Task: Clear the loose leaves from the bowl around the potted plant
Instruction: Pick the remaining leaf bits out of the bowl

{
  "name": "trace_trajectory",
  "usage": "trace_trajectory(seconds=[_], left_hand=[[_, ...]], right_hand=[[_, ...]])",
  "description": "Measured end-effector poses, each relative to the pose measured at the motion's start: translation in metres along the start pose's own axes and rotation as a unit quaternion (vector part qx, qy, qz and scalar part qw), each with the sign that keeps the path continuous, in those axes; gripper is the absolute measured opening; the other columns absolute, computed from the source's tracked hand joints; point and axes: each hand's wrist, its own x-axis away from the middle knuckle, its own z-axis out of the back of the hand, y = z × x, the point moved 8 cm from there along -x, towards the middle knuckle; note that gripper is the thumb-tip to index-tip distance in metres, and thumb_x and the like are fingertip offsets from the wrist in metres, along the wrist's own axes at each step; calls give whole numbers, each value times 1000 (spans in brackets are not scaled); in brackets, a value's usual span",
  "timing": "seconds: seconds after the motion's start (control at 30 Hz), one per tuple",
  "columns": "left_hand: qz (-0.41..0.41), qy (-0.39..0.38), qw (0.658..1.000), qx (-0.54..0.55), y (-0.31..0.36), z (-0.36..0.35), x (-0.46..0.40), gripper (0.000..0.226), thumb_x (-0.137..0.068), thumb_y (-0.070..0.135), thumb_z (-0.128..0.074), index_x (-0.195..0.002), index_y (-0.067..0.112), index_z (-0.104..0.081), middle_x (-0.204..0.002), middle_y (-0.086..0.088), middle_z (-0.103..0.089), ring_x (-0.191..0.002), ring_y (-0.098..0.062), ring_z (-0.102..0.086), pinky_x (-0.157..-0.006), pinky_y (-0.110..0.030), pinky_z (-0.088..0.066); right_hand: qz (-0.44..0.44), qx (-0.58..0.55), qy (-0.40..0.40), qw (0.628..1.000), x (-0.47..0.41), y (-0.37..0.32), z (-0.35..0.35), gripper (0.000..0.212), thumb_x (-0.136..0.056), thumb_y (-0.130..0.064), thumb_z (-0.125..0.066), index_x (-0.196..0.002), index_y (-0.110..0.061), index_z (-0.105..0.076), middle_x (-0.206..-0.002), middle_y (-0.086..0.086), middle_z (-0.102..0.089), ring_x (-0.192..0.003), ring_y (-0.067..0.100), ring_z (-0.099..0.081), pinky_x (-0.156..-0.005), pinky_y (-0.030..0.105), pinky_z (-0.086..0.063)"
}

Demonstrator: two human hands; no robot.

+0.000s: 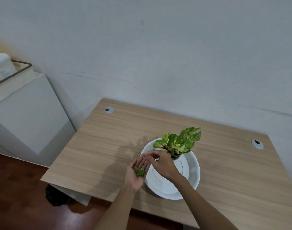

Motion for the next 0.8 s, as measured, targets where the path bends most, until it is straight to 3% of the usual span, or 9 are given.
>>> trace_trajectory(seconds=[0.17, 0.33, 0.43, 0.57, 0.7, 0.8], left_hand=[[-8, -9, 1000, -20, 16, 8, 2, 40, -99, 18, -38, -124, -6, -59, -126, -24, -64, -120, -34, -60, -92, -45, -54], [-17, -19, 1000, -11, 30, 10, 13, 41, -100, 17, -37, -122, -8, -61, -127, -25, -63, -117, -33, -62, -93, -47, -53], [-34, -29, 999, -12, 43, 7, 21, 40, -99, 16, -38, -114, -9, -66, -126, -25, -63, -116, -33, -63, -92, -47, -53], [-52, -39, 998, -3, 62, -1, 31, 40, -99, 15, -37, -113, -8, -66, -127, -25, -63, -116, -33, -63, -93, -45, -54], [-62, -62, 996, 9, 76, -18, 37, 40, -99, 16, -37, -115, -8, -65, -128, -24, -62, -117, -33, -63, -93, -45, -54], [-68, -76, 995, 15, 82, -30, 37, 40, -99, 16, -37, -115, -9, -65, -128, -25, -62, -118, -33, -62, -93, -45, -53]], right_hand=[[-17, 56, -3, 998, 4, 25, 1, 19, -91, -13, -60, -98, -21, -76, -90, -14, -75, -87, -2, -67, -76, 10, -50], [-87, 159, -48, 982, 16, 71, 2, 25, -87, -15, -57, -101, -23, -77, -92, -6, -77, -83, 8, -68, -81, 24, -55], [-103, 220, -79, 967, 18, 83, 0, 27, -87, -19, -59, -111, -20, -73, -103, 0, -72, -92, 11, -64, -86, 24, -51], [-79, 249, -101, 960, 9, 73, -12, 37, -90, -24, -59, -126, -17, -64, -119, 4, -63, -111, 21, -59, -96, 24, -44], [-38, 256, -86, 962, -8, 42, -20, 38, -92, -22, -56, -130, -15, -63, -118, 8, -62, -109, 24, -58, -93, 25, -41], [-23, 247, -79, 966, -18, 24, -25, 33, -92, -16, -52, -120, -13, -70, -113, 9, -66, -104, 26, -60, -86, 25, -42]])
